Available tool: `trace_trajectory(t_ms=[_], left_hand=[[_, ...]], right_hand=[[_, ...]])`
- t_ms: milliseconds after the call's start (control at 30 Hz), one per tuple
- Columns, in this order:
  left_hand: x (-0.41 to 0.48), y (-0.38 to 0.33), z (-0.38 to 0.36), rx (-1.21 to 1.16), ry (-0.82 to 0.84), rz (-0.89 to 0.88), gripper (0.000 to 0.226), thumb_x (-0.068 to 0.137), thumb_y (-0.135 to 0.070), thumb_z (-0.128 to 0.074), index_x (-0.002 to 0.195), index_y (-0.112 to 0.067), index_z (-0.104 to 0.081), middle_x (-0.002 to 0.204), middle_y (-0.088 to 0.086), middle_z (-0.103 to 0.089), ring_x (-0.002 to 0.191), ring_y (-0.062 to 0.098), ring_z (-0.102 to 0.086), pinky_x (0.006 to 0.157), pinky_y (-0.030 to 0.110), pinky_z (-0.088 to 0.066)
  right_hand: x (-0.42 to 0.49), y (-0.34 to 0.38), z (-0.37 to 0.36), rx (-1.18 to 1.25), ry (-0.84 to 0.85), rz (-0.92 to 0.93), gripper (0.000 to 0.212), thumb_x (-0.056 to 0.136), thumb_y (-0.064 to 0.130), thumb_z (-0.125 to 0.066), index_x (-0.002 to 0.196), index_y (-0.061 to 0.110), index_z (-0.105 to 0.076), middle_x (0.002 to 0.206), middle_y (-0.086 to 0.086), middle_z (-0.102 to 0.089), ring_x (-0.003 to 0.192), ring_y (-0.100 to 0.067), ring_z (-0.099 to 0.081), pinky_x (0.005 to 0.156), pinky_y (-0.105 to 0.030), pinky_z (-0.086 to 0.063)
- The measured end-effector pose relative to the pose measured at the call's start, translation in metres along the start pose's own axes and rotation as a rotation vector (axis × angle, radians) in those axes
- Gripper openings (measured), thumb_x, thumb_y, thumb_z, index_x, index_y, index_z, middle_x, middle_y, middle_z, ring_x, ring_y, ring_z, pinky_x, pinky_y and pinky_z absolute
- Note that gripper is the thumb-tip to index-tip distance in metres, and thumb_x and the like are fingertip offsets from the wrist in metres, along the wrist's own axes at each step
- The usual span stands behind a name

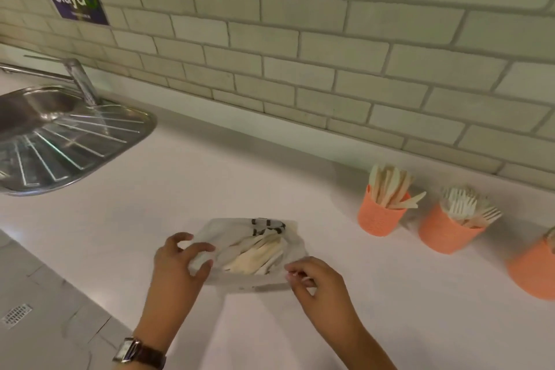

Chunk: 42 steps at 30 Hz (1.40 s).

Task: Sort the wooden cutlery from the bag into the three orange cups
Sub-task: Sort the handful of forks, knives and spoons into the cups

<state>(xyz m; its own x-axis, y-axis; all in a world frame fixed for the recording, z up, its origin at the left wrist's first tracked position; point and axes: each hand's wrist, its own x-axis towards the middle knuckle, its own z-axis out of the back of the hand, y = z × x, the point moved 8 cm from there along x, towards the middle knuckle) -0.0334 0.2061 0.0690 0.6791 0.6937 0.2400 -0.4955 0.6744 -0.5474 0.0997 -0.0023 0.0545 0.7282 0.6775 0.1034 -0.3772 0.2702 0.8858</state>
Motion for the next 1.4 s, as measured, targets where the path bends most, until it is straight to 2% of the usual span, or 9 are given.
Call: trace_trajectory(t_ms=[100, 200, 433, 533, 633, 733, 833, 1167, 1400], left_hand=[[0.005, 0.003, -0.007, -0.072, 0.142, -0.045, 0.043, 0.078, -0.008, -0.068, 0.116, -0.027, -0.064, 0.115, -0.011, -0.040, 0.074, 0.008, -0.055, 0.067, 0.010, -0.036], [0.008, -0.001, -0.009, -0.062, 0.218, -0.095, 0.067, 0.076, 0.000, -0.058, 0.135, -0.030, -0.045, 0.122, -0.020, -0.027, 0.057, 0.005, -0.050, 0.053, 0.007, -0.038], [0.019, -0.015, -0.004, -0.146, 0.266, -0.143, 0.081, 0.072, 0.002, -0.054, 0.143, -0.029, -0.029, 0.133, -0.025, -0.015, 0.064, 0.010, -0.050, 0.053, 0.021, -0.045], [0.023, -0.018, -0.006, -0.151, 0.271, -0.156, 0.081, 0.072, 0.002, -0.052, 0.144, -0.028, -0.028, 0.136, -0.022, -0.014, 0.061, 0.005, -0.048, 0.052, 0.019, -0.043], [0.024, -0.017, -0.007, -0.153, 0.266, -0.178, 0.080, 0.073, 0.003, -0.053, 0.143, -0.028, -0.030, 0.136, -0.022, -0.015, 0.067, -0.002, -0.048, 0.051, 0.014, -0.039], [0.026, -0.012, -0.007, -0.158, 0.252, -0.174, 0.080, 0.072, 0.003, -0.054, 0.142, -0.029, -0.032, 0.132, -0.027, -0.015, 0.070, -0.005, -0.049, 0.051, 0.013, -0.040], [0.026, -0.012, -0.006, -0.158, 0.246, -0.172, 0.080, 0.073, 0.002, -0.054, 0.142, -0.031, -0.032, 0.128, -0.033, -0.012, 0.067, 0.000, -0.049, 0.052, 0.016, -0.042], [0.020, -0.011, -0.012, -0.144, 0.292, -0.186, 0.077, 0.073, -0.001, -0.053, 0.139, -0.036, -0.034, 0.131, -0.029, -0.018, 0.074, -0.006, -0.049, 0.052, 0.011, -0.039], [0.025, 0.003, -0.008, -0.017, 0.268, -0.150, 0.080, 0.072, 0.004, -0.050, 0.142, -0.029, -0.032, 0.141, -0.013, -0.024, 0.063, 0.012, -0.041, 0.046, 0.011, -0.029]], right_hand=[[0.029, 0.018, -0.045, -0.187, 0.183, 0.066, 0.024, 0.092, 0.009, -0.050, 0.107, 0.012, -0.067, 0.112, 0.003, -0.062, 0.104, -0.004, -0.057, 0.091, -0.009, -0.041], [0.063, 0.015, -0.083, -0.464, 0.424, 0.090, 0.039, 0.090, 0.001, -0.043, 0.126, 0.008, -0.054, 0.134, -0.008, -0.049, 0.123, -0.022, -0.046, 0.102, -0.025, -0.035], [0.107, -0.008, -0.120, -1.021, 0.677, 0.177, 0.069, 0.083, 0.001, -0.056, 0.143, 0.006, -0.024, 0.147, -0.017, -0.033, 0.127, -0.034, -0.043, 0.103, -0.041, -0.040], [0.115, -0.012, -0.128, -1.092, 0.748, 0.177, 0.087, 0.084, 0.003, -0.059, 0.149, 0.008, -0.002, 0.158, -0.014, -0.010, 0.139, -0.034, -0.028, 0.111, -0.043, -0.033], [0.122, -0.015, -0.133, -1.120, 0.787, 0.178, 0.103, 0.073, 0.002, -0.071, 0.149, 0.007, -0.001, 0.155, -0.015, -0.018, 0.136, -0.035, -0.034, 0.107, -0.042, -0.038], [0.127, -0.009, -0.133, -1.108, 0.766, 0.258, 0.078, 0.068, 0.001, -0.074, 0.135, 0.002, -0.034, 0.133, -0.016, -0.044, 0.114, -0.035, -0.053, 0.082, -0.036, -0.045], [0.129, -0.001, -0.125, -1.027, 0.753, 0.268, 0.047, 0.072, 0.005, -0.070, 0.114, 0.003, -0.049, 0.117, -0.014, -0.053, 0.099, -0.032, -0.057, 0.065, -0.030, -0.033], [0.119, -0.006, -0.118, -0.949, 0.762, 0.248, 0.037, 0.078, -0.002, -0.058, 0.114, 0.002, -0.048, 0.114, -0.017, -0.057, 0.101, -0.032, -0.057, 0.069, -0.027, -0.032], [0.117, 0.017, -0.104, -0.789, 0.715, 0.250, 0.018, 0.082, 0.012, -0.055, 0.100, 0.010, -0.051, 0.100, -0.005, -0.061, 0.086, -0.017, -0.049, 0.068, -0.022, -0.031]])
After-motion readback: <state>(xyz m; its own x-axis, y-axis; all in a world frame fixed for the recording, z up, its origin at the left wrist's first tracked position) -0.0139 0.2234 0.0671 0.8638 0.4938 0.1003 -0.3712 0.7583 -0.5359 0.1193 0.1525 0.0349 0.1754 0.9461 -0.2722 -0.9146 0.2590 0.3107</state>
